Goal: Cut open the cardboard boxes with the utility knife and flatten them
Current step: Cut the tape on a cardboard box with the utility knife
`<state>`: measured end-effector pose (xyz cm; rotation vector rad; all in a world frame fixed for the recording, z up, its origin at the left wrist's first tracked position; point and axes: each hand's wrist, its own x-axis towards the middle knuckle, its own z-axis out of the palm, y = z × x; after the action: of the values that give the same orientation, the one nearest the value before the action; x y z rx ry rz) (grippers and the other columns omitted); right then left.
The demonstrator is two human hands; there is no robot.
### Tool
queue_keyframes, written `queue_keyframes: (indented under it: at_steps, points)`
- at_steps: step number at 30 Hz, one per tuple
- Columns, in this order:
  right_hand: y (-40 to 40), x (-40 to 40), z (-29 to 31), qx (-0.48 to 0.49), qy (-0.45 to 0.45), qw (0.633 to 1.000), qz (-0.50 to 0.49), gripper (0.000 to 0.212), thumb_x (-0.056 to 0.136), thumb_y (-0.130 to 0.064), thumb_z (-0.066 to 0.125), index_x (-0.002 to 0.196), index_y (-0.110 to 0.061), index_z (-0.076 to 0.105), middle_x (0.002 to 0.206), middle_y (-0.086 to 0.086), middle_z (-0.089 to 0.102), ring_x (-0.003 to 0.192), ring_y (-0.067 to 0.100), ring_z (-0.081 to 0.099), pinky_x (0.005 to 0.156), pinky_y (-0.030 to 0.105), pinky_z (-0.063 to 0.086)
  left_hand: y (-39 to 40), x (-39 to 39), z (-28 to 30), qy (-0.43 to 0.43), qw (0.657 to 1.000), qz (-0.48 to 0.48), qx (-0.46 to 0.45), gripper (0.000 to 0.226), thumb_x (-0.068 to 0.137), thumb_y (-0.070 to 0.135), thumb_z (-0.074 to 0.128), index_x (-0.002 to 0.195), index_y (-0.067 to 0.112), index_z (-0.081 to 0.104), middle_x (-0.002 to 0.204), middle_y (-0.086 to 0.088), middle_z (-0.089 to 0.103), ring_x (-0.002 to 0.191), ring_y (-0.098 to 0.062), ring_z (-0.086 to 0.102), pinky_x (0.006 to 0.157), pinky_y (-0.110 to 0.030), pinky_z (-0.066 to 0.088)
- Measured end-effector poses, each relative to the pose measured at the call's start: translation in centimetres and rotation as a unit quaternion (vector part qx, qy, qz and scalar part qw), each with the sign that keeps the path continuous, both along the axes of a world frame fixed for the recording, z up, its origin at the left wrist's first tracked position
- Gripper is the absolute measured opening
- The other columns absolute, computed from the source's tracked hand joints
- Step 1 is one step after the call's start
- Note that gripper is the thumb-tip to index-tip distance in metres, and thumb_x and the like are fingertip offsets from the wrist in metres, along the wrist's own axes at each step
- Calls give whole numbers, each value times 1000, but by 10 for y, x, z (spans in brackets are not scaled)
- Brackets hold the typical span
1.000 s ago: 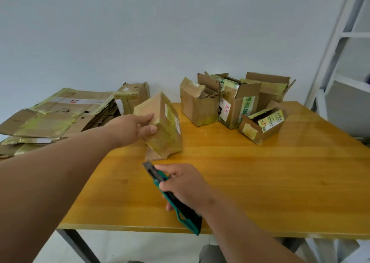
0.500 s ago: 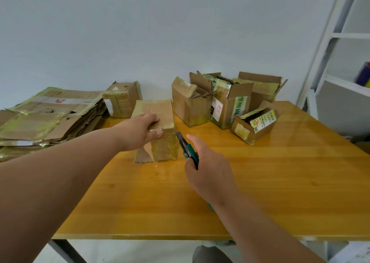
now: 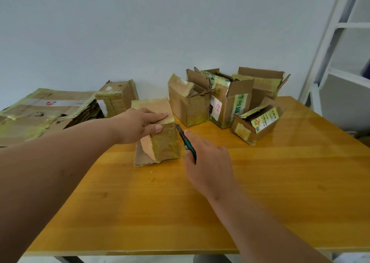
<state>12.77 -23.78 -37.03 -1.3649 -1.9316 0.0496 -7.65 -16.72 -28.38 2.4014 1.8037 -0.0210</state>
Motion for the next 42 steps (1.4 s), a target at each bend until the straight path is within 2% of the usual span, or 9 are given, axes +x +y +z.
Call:
queue_keyframes:
  at_steps: [7, 11, 15, 23, 28, 31, 36, 38, 42]
  points:
    - [5, -5, -2, 29, 13, 999, -34, 52, 97, -23, 53, 148, -29, 43, 95, -7, 67, 76, 11, 59, 76, 36, 50, 6, -1, 2, -24, 1000, -5, 14, 72, 77, 71, 24, 145, 51, 27, 149, 3, 38, 134, -26, 36, 112, -48, 29]
    - [10, -9, 1, 27, 12, 998, -54, 51, 97, -22, 51, 147, -28, 44, 82, -9, 58, 66, 12, 52, 69, 36, 47, 8, 2, 5, -26, 999, -3, 25, 65, 84, 65, 25, 146, 47, 30, 147, 1, 42, 133, -25, 39, 112, -45, 31]
    - [8, -16, 2, -14, 20, 999, -47, 52, 102, -25, 45, 152, -31, 34, 85, -10, 50, 73, 11, 52, 74, 35, 47, 10, 5, 6, -33, 999, -4, 39, 51, 96, 53, 32, 146, 44, 33, 145, 0, 46, 132, -23, 41, 109, -37, 32]
    - [15, -14, 6, -88, -7, 995, -39, 54, 104, -28, 38, 155, -33, 22, 93, -13, 43, 83, 8, 49, 88, 35, 47, 18, 6, 22, -55, 997, 6, 58, 46, 97, 52, 34, 141, 43, 44, 145, 3, 49, 134, -20, 43, 106, -32, 34]
    - [15, -13, 6, -86, -17, 995, -45, 54, 103, -28, 39, 155, -33, 24, 100, -9, 61, 85, 9, 53, 88, 34, 43, 23, 7, 26, -72, 995, 16, 62, 45, 97, 53, 35, 139, 41, 48, 142, 5, 53, 132, -19, 44, 105, -34, 35]
    - [11, -11, 6, -108, -37, 993, -37, 55, 103, -29, 37, 155, -31, 21, 106, -7, 63, 91, 10, 58, 94, 36, 42, 24, 9, 25, -69, 995, 25, 73, 46, 98, 54, 34, 139, 41, 48, 141, 4, 54, 132, -19, 45, 102, -32, 35]
    - [9, -9, 7, -135, -78, 987, -29, 55, 102, -27, 37, 155, -29, 22, 106, -5, 64, 84, 11, 55, 100, 41, 42, 22, 12, 21, -58, 995, 27, 82, 43, 97, 53, 36, 137, 42, 50, 140, 3, 55, 132, -19, 45, 103, -34, 38]
    - [7, -9, 6, -139, -91, 986, -30, 55, 101, -26, 38, 154, -28, 23, 105, -5, 65, 85, 13, 57, 97, 41, 41, 20, 11, 18, -51, 995, 30, 85, 43, 97, 54, 36, 137, 43, 50, 139, 4, 55, 131, -18, 46, 103, -34, 39]
    - [1, -11, 4, -149, -112, 982, -32, 56, 99, -22, 40, 153, -27, 25, 97, -5, 61, 76, 14, 49, 87, 39, 37, 15, 16, 13, -21, 994, 38, 104, 43, 98, 54, 34, 138, 43, 49, 137, 3, 58, 129, -19, 48, 96, -32, 41]
